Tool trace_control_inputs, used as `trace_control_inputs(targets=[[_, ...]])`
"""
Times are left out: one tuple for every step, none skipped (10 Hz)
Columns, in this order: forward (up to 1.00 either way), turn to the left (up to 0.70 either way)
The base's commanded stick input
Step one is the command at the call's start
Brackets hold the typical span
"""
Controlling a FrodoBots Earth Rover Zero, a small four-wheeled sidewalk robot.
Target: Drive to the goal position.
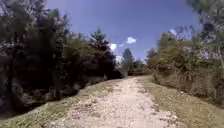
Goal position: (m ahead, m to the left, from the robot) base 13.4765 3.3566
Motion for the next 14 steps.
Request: trace_control_inputs(targets=[[0.50, -0.49], [0.50, -0.49], [0.50, -0.41], [0.50, -0.31], [0.50, -0.02], [0.50, 0.00], [0.50, 0.00], [0.50, 0.00], [0.50, 0.00], [0.50, 0.00], [0.50, 0.00], [0.50, 0.00], [0.50, 0.00], [0.50, 0.00]])
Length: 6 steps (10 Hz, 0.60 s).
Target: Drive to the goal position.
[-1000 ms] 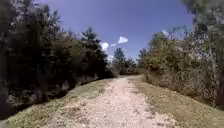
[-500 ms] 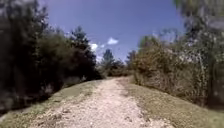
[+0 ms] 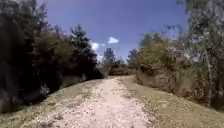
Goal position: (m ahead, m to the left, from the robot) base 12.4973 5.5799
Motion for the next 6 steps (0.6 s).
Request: trace_control_inputs(targets=[[0.50, 0.00], [0.50, -0.18], [0.50, -0.50], [0.50, -0.50], [0.50, -0.50], [0.50, -0.50]])
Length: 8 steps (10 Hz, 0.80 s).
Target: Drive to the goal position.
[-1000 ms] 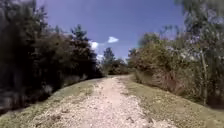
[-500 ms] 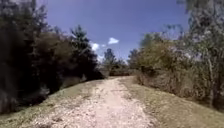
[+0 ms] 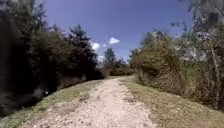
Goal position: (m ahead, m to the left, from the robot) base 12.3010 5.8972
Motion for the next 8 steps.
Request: trace_control_inputs(targets=[[0.50, -0.05], [0.50, 0.00], [0.50, 0.00], [0.50, 0.00], [0.50, 0.00], [0.50, 0.00], [0.50, 0.00], [0.50, 0.00]])
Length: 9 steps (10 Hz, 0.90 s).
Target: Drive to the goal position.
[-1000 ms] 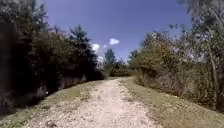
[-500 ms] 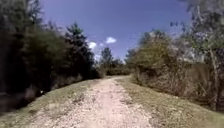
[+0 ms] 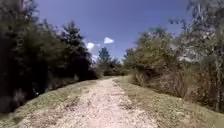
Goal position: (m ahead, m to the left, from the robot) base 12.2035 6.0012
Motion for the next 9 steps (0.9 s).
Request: trace_control_inputs(targets=[[0.50, 0.00], [0.50, 0.00], [0.50, 0.00], [0.50, 0.00], [0.50, 0.00], [0.50, 0.00], [0.50, 0.00], [0.50, 0.00], [0.50, 0.00]])
